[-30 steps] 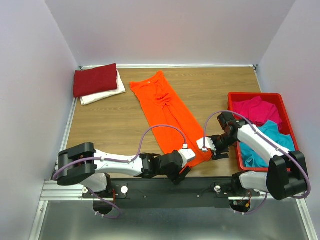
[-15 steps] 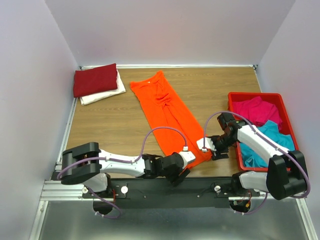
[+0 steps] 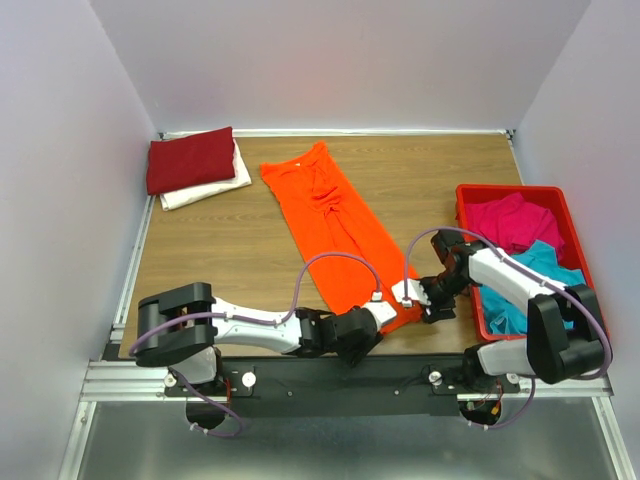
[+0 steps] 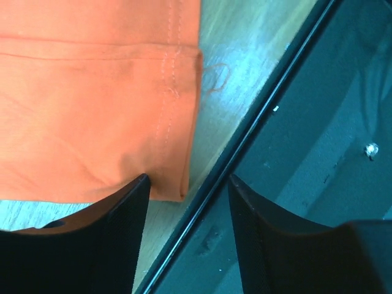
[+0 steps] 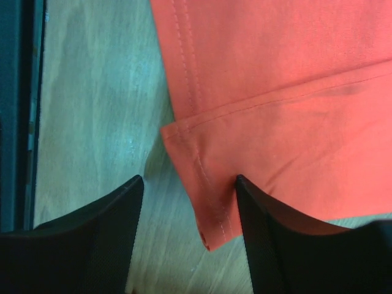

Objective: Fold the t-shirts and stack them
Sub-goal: Fold the tshirt

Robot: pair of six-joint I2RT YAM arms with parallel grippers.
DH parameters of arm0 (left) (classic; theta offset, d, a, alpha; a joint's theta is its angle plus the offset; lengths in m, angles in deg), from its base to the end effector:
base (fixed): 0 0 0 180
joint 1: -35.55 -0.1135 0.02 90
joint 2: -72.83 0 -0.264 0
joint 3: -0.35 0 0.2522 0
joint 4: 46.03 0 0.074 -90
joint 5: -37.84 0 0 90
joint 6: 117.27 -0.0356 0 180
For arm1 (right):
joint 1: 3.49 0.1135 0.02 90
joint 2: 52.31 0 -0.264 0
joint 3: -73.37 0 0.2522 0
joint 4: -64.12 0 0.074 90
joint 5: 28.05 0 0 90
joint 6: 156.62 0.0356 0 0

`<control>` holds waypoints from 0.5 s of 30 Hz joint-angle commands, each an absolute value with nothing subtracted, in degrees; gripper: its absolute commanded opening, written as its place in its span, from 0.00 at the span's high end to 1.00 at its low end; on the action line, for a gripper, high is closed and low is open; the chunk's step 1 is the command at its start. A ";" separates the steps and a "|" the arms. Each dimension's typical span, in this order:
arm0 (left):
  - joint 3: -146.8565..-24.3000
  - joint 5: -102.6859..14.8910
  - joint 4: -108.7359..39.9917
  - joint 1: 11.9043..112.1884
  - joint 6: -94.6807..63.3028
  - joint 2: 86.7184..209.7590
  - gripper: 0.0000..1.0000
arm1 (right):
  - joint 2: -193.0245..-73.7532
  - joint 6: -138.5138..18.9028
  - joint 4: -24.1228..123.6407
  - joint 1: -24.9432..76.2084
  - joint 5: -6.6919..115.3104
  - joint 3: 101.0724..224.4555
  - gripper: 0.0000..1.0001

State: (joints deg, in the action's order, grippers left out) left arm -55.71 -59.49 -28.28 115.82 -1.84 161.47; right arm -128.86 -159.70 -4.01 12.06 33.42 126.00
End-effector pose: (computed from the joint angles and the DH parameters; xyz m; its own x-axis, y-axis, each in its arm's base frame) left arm 0.0545 -0.2910 0.1575 -0.5313 0.5787 -0.6187 0.8146 0.5497 -0.1854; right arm 0.1740 0.0661 0.1628 0.2705 -0.8354 -0.4785 -0.9496 -0.3132 0.0101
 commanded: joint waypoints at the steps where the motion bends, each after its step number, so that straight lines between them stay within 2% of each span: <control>1: -56.39 -63.06 -24.89 116.23 -0.11 163.27 0.45 | -131.40 -159.70 -1.15 11.62 34.35 125.89 0.35; 6: -56.30 -64.63 -22.78 116.32 1.82 164.15 0.60 | -133.08 -158.73 1.39 11.62 36.54 124.66 0.43; 7: -56.39 -64.99 -22.34 116.41 2.35 164.41 0.68 | -132.99 -158.56 1.66 11.62 36.72 124.40 0.47; 13: -57.70 -67.80 -19.44 117.37 3.58 166.61 0.70 | -132.55 -155.75 3.24 11.54 35.24 123.52 0.64; 15: -57.97 -68.15 -18.91 117.72 4.02 167.40 0.69 | -132.46 -155.22 3.16 11.62 34.53 123.52 0.66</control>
State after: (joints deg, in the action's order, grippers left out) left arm -58.31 -65.72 -24.67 116.71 1.88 163.86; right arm -131.11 -157.05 1.30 11.86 33.44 126.05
